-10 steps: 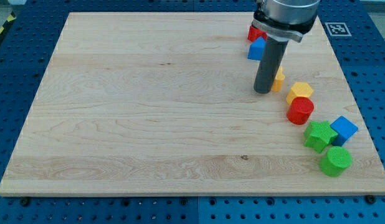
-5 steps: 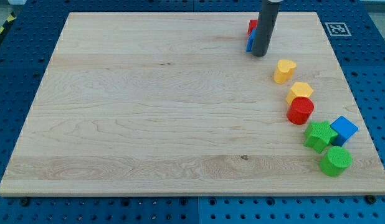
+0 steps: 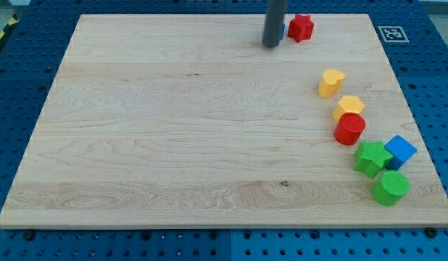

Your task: Slide blue cube to the left of red star

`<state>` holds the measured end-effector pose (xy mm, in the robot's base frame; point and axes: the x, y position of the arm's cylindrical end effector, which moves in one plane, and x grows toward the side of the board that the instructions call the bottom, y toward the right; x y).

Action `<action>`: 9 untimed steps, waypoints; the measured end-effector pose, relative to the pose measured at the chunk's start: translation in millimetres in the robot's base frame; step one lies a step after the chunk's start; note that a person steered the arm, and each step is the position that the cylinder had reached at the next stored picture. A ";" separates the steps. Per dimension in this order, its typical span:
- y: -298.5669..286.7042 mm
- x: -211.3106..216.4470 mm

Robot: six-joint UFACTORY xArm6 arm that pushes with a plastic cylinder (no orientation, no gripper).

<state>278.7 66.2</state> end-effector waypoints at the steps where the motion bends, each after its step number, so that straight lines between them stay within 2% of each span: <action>1: -44.8 -7.3; 2: -59.8 -56.1; 3: -48.1 -61.7; 5: -23.5 -31.1; 7: -5.1 -30.9; 9: 8.5 2.1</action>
<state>280.8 74.7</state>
